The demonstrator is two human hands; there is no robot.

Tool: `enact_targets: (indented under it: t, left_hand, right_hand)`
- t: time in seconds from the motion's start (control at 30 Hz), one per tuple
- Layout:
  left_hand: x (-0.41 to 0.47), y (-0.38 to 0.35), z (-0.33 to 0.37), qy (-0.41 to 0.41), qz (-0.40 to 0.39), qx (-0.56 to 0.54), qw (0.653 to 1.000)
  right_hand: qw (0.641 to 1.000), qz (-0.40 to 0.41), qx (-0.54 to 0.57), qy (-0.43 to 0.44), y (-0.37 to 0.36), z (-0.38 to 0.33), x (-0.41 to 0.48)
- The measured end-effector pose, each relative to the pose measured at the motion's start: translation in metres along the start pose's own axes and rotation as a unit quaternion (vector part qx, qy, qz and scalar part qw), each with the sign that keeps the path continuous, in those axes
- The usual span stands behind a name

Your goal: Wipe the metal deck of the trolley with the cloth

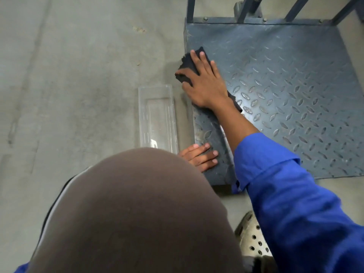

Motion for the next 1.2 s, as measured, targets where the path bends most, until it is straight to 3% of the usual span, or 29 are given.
enact_targets:
  t: [0.07, 0.17, 0.33, 0.5, 0.83, 1.2]
  left_hand:
    - [-0.005, -0.004, -0.010, 0.037, -0.021, -0.108, 0.993]
    - [-0.002, -0.005, -0.026, 0.022, -0.033, -0.142, 0.989]
    - [0.010, 0.000, -0.037, 0.018, 0.000, -0.139, 0.990]
    - [0.009, 0.001, -0.037, 0.025, 0.005, -0.143, 0.989]
    - [0.030, -0.004, -0.094, 0.082, 0.025, -0.104, 0.991]
    - [0.063, -0.006, -0.164, 0.085, 0.043, -0.084, 0.992]
  right_hand:
    - [1.000, 0.016, 0.012, 0.005, -0.005, 0.000, -0.023]
    - [0.999, 0.012, 0.043, 0.002, -0.008, 0.010, -0.055]
    - [0.997, -0.009, 0.079, 0.012, 0.004, 0.020, -0.049]
    - [0.996, 0.045, 0.064, 0.033, 0.004, 0.024, -0.060]
    - [0.986, 0.130, 0.090, -0.049, 0.007, 0.054, -0.102]
    - [0.976, 0.164, 0.092, -0.107, 0.004, 0.052, -0.130]
Point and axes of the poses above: each hand's wrist, its own x-axis towards the middle knuckle, its own y-axis out of the back of the hand, z = x × y, the point moved 5 cm from there along x, towards the middle knuckle, and after that the axes turned 7 degrees about x, right-handed, at the moved point
